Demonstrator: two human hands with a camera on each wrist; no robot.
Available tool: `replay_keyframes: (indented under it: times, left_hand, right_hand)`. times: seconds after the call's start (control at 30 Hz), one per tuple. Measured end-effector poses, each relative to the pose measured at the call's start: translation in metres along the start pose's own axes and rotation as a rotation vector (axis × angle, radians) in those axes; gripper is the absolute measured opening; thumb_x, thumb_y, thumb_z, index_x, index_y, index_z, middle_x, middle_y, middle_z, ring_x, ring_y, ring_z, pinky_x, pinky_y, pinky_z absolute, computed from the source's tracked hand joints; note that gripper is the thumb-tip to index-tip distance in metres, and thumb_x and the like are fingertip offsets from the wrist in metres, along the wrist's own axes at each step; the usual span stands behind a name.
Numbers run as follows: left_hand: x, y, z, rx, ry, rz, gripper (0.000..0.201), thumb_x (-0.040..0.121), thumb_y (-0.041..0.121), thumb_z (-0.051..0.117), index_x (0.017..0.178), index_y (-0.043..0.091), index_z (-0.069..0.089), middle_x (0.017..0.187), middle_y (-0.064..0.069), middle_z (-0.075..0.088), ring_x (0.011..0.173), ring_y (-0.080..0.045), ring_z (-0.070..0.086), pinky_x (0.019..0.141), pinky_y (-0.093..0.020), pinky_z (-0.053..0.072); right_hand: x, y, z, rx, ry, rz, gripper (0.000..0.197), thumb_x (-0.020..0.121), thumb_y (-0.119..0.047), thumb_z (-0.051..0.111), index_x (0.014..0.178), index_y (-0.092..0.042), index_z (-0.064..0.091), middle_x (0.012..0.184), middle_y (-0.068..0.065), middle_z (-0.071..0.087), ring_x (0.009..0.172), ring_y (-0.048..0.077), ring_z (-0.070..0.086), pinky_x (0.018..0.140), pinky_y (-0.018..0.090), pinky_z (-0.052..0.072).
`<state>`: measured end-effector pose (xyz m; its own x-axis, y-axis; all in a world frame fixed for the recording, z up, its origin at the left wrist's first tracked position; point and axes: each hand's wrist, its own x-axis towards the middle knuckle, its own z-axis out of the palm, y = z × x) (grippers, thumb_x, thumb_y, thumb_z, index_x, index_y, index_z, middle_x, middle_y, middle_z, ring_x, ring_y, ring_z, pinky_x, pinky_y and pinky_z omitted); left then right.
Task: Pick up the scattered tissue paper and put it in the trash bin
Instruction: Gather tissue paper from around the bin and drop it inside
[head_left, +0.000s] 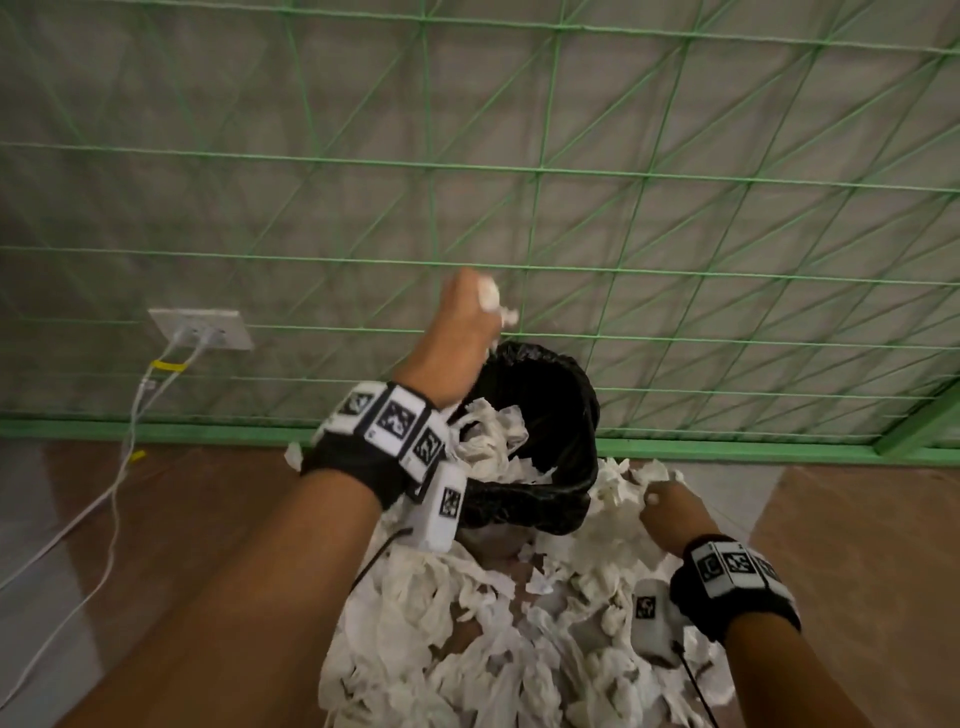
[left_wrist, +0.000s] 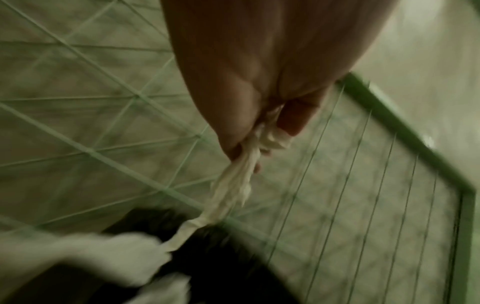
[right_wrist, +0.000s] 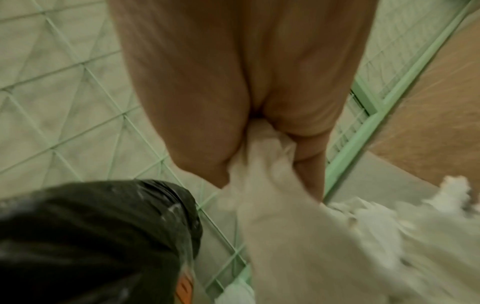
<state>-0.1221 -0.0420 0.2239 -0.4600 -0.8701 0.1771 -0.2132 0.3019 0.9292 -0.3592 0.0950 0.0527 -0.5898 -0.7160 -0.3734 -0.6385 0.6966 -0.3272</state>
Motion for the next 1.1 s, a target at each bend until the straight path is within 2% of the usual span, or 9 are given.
replay_keyframes:
  times: [0.1,0.2,0.27,0.4,0.6,0.77,0.9,1.0,1.1]
  left_hand:
    - [-0.021,-0.055,0.015,0.360,-0.352,-0.180,0.019,0.088,0.024,0.047,0.108,0.024,0.049,0.100,-0.008,0.057,0.089,-0.028,0.057,0.075,-0.037,0.042]
    - [-0.036,-0.078,0.018,0.516,-0.501,-0.188,0.051,0.082,0.027,0.058,0.129,0.041,0.043,0.146,0.001,0.040,0.141,-0.019,0.031,0.110,-0.044,0.026]
    - [-0.038,-0.080,0.011,0.419,-0.305,-0.067,0.052,0.077,0.028,0.058,0.125,0.047,0.046,0.145,0.014,0.041,0.141,-0.011,0.030,0.116,-0.054,0.015]
    - [-0.040,-0.093,-0.017,0.263,0.312,-0.069,0.034,0.082,0.014,0.056,0.112,0.030,0.057,0.120,0.007,0.053,0.119,-0.017,0.049,0.105,-0.039,0.039]
    - [-0.064,-0.140,-0.021,0.233,0.108,-0.243,0.030,0.098,0.034,0.042,0.125,0.037,0.054,0.135,-0.003,0.045,0.126,-0.019,0.043,0.102,-0.031,0.032]
    - [-0.079,-0.164,-0.013,0.185,0.337,-0.295,0.031,0.099,0.027,0.035,0.124,0.022,0.053,0.126,-0.006,0.050,0.112,-0.017,0.048,0.098,-0.033,0.036]
    - [-0.106,-0.216,-0.011,0.540,0.044,-0.450,0.025,0.089,0.021,0.052,0.113,0.017,0.058,0.111,-0.015,0.056,0.102,-0.034,0.060,0.088,-0.039,0.048]
    - [-0.136,-0.247,0.001,0.725,-0.313,-0.534,0.054,0.081,0.040,0.051,0.132,0.026,0.048,0.128,-0.012,0.047,0.116,-0.033,0.053,0.100,-0.039,0.044]
    - [-0.159,-0.269,0.019,0.841,-0.543,-0.566,0.064,0.084,0.046,0.053,0.143,0.036,0.032,0.149,-0.008,0.028,0.133,-0.032,0.037,0.113,-0.038,0.030]
  right_hand:
    - [0.000,-0.011,-0.021,0.019,0.053,-0.061,0.013,0.085,-0.001,0.047,0.082,-0.005,0.058,0.099,0.022,0.065,0.103,0.037,0.061,0.075,0.028,0.039]
    - [-0.004,-0.024,-0.050,0.138,0.150,-0.114,0.018,0.088,-0.003,0.048,0.099,-0.011,0.061,0.099,0.018,0.066,0.096,0.036,0.064,0.077,0.033,0.048]
    - [-0.010,-0.035,-0.073,0.146,0.220,-0.155,0.019,0.094,-0.014,0.049,0.095,-0.008,0.067,0.105,0.022,0.068,0.101,0.035,0.063,0.082,0.032,0.044]
    - [-0.036,-0.075,-0.127,0.283,0.438,-0.206,0.053,0.100,-0.036,0.036,0.092,0.006,0.066,0.098,0.030,0.065,0.097,0.039,0.060,0.077,0.035,0.039]
    - [-0.070,-0.149,-0.163,0.586,0.706,-0.490,0.053,0.098,-0.038,0.036,0.064,0.002,0.044,0.064,0.010,0.043,0.065,0.023,0.039,0.061,0.034,0.029]
    - [-0.050,-0.184,-0.103,0.324,0.389,-0.680,0.025,0.099,-0.032,0.039,0.082,-0.015,0.046,0.088,0.009,0.052,0.083,0.025,0.050,0.071,0.029,0.034]
    - [-0.040,-0.168,-0.056,0.170,0.031,-0.710,0.027,0.094,-0.046,0.045,0.107,-0.027,0.059,0.113,0.000,0.047,0.100,0.018,0.049,0.090,0.030,0.039]
    - [-0.021,-0.143,-0.057,0.393,0.367,-0.674,0.021,0.094,-0.036,0.048,0.095,-0.022,0.063,0.097,0.005,0.059,0.095,0.020,0.054,0.083,0.032,0.042]
    - [0.009,-0.095,-0.055,0.564,0.596,-0.380,0.020,0.090,-0.028,0.050,0.084,-0.013,0.063,0.089,0.014,0.065,0.088,0.032,0.060,0.077,0.039,0.048]
